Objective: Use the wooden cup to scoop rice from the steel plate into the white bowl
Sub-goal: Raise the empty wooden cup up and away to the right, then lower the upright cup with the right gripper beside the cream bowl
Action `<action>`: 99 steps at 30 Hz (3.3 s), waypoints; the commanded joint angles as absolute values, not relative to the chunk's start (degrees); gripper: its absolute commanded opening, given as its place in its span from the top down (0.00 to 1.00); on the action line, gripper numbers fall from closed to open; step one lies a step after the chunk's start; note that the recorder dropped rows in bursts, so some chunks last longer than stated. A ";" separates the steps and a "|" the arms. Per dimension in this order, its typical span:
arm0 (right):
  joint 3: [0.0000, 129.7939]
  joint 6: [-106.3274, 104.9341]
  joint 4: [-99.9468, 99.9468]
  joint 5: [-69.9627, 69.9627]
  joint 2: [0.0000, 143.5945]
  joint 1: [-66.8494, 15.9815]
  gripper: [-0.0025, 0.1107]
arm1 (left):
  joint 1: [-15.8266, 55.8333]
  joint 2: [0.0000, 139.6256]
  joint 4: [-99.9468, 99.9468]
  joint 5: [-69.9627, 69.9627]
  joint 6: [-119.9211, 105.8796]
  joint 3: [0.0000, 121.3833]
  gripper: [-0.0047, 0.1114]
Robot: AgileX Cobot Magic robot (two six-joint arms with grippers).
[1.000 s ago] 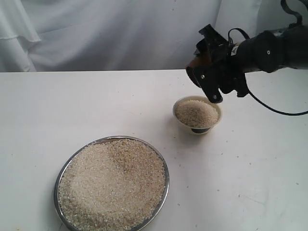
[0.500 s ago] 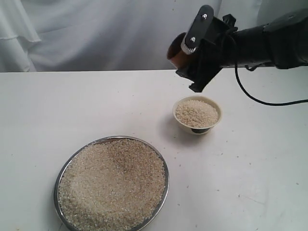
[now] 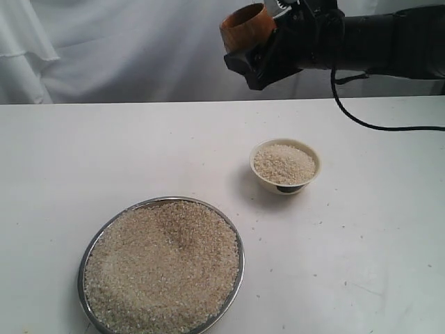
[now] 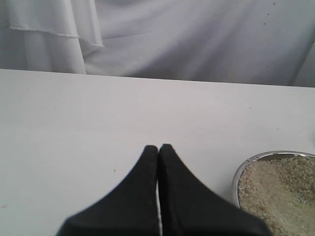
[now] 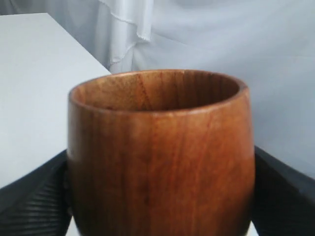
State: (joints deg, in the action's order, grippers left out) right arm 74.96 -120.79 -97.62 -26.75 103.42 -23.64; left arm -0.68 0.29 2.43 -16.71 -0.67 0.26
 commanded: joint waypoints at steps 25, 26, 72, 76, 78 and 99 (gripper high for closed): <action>89.95 -88.27 -73.06 -7.60 102.83 -11.25 0.98 | -0.60 0.00 2.48 -16.34 -0.49 0.00 0.96; 90.25 -79.33 -65.50 -5.77 102.83 -10.82 0.98 | -0.60 0.00 2.48 -16.34 -0.49 0.00 0.96; 27.64 14.13 35.61 69.96 99.84 -11.94 0.98 | -0.60 0.00 2.48 -16.34 -0.49 0.00 0.96; 27.52 14.13 37.44 69.96 105.41 -11.94 0.98 | -0.60 0.00 2.48 -16.34 -0.49 0.00 0.96; 27.52 15.08 40.30 69.96 107.51 -11.94 0.98 | -0.60 0.00 2.48 -16.34 -0.49 0.00 0.96; 28.45 9.74 46.49 60.55 110.79 -11.67 0.98 | -0.60 0.00 2.48 -16.34 -0.49 0.00 0.96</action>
State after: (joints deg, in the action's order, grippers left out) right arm 27.89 12.10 46.06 63.06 110.97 -12.39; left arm -0.68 0.29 2.43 -16.71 -0.67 0.26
